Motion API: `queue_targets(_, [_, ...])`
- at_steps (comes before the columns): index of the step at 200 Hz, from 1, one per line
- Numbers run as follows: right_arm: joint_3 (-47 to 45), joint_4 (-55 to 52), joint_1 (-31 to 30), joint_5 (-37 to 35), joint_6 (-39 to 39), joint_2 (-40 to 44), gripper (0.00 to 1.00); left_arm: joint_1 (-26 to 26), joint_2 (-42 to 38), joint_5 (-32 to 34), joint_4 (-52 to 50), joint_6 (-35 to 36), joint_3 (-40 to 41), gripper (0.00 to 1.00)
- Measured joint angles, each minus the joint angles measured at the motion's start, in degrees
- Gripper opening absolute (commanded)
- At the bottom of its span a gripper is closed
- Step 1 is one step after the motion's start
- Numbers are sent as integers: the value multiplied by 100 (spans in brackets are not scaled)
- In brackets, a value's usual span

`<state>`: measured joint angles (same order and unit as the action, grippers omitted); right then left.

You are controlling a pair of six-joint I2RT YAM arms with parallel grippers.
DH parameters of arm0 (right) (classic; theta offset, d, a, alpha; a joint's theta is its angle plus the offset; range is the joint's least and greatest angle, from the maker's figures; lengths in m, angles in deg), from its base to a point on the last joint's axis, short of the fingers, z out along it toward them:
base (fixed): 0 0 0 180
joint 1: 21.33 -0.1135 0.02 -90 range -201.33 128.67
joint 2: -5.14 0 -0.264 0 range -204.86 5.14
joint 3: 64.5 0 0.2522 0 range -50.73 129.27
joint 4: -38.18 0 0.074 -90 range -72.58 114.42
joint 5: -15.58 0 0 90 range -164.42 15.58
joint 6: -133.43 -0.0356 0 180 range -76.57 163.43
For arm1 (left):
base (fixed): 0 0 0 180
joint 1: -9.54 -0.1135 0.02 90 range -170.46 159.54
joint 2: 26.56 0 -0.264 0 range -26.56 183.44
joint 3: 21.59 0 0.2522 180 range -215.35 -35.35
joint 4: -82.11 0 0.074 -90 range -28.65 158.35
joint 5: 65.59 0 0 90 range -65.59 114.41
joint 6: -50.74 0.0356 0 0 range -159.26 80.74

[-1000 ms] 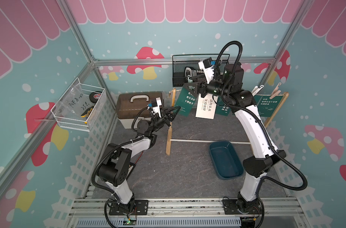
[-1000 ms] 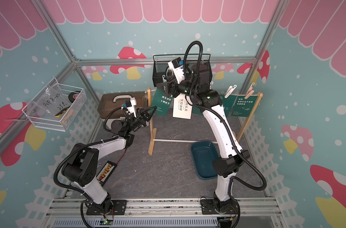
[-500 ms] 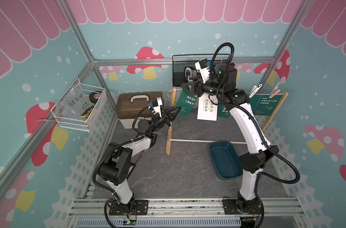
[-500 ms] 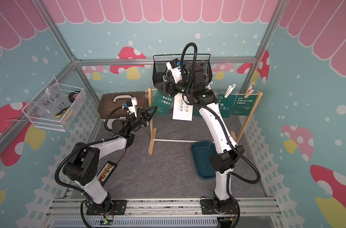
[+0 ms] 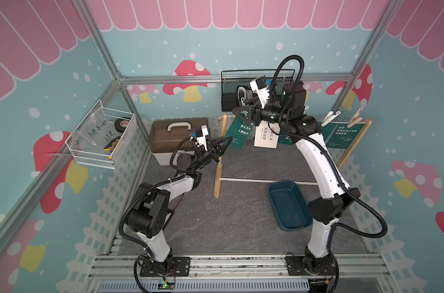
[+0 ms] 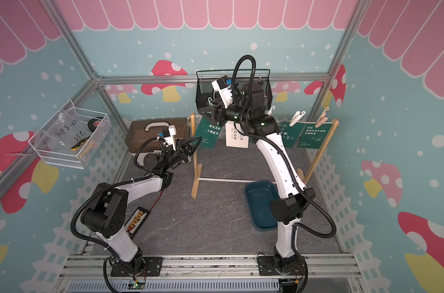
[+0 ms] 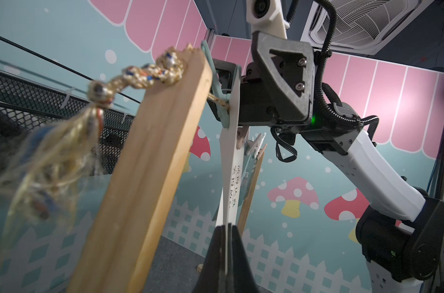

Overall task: Remove the postcards from the strings
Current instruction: Remove the clamp from the clothesline.

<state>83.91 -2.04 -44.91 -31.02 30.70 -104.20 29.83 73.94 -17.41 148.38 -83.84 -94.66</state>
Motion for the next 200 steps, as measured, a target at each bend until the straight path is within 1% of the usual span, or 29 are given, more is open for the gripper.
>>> queue_targets(51, [-444,76,0,61,162,476,59,0,13,2,-2,-2,0,3])
queue_targets(115, [-785,160,2,52,273,664,52,-4,33,0,-4,-22,0,2])
queue_targets(131, [-848,162,26,50,310,695,48,-4,44,0,-7,-24,0,2])
queue_targets(177, [-885,166,59,13,361,704,28,-4,63,2,-4,-26,0,2])
queue_targets(200, [-885,166,72,-11,372,704,24,-9,66,0,-4,-26,0,2])
